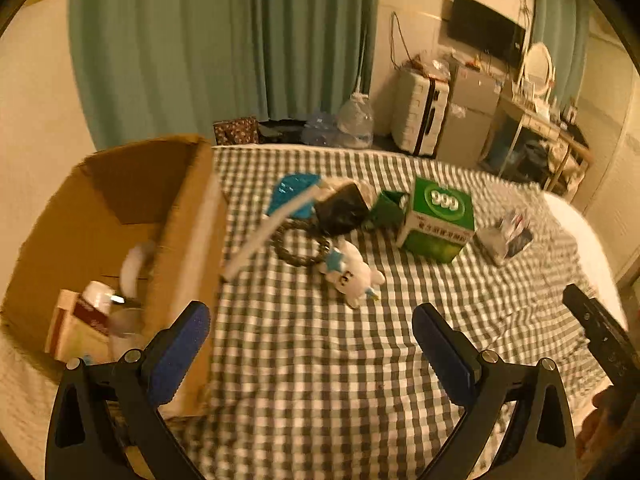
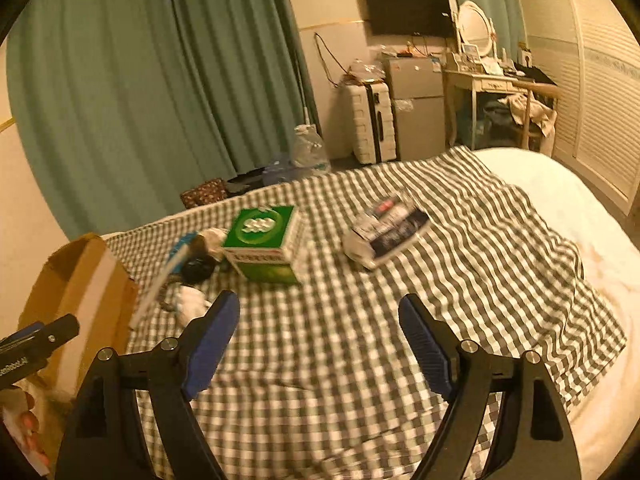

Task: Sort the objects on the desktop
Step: 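Grasp the white star figurine with the left tool while the right tool grasps the silver foil package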

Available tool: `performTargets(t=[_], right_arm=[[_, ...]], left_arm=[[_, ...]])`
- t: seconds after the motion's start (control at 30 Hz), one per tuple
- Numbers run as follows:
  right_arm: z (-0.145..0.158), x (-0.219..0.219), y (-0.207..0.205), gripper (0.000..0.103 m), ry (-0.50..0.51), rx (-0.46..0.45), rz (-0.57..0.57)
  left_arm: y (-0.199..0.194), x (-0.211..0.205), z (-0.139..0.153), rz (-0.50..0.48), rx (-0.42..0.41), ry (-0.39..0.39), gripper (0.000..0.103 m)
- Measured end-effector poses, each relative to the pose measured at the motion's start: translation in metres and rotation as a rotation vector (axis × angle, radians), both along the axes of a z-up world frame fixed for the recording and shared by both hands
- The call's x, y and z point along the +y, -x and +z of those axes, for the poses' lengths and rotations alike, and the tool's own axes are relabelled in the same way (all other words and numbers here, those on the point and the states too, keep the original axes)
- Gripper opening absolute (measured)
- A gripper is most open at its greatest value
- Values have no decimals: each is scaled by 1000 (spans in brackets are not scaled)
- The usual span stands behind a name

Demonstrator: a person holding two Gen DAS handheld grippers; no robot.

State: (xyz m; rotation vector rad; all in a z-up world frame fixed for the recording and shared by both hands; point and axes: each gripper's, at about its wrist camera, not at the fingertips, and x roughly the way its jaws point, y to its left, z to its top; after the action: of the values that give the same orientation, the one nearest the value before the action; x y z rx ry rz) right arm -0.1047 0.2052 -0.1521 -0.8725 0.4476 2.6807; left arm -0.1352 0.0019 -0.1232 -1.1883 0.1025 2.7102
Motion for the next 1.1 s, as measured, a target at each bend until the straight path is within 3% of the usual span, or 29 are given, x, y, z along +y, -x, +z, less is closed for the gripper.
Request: performTargets(t=[0.3,0.47,0.77,0.9,0.97,1.03,1.1], right_arm=[[-51,38,17,85,-25,-55,-51],[-67,51,42,85,-42,-61,-43],[-88,67,104,85,-65,-60,-38],[-89,76,127,85,-82,-57,-60],[-89,80,138,85,-86,-52,-64],[-88,82,148,85,-119,-54,-83],[-89,84,160,85,-123,-68,-78]], left_arm=[[40,46,-65,98,-31,74,103],[70,52,-94,158,-69,25,103],[107,65,-118,189,-68,51,103],[114,65,-136,205,-86,106,103],[113,59,-143,202,-82,59,103],[112,53,-145,201,-91,15,99],[109,51,-144,197,-81,4,85]])
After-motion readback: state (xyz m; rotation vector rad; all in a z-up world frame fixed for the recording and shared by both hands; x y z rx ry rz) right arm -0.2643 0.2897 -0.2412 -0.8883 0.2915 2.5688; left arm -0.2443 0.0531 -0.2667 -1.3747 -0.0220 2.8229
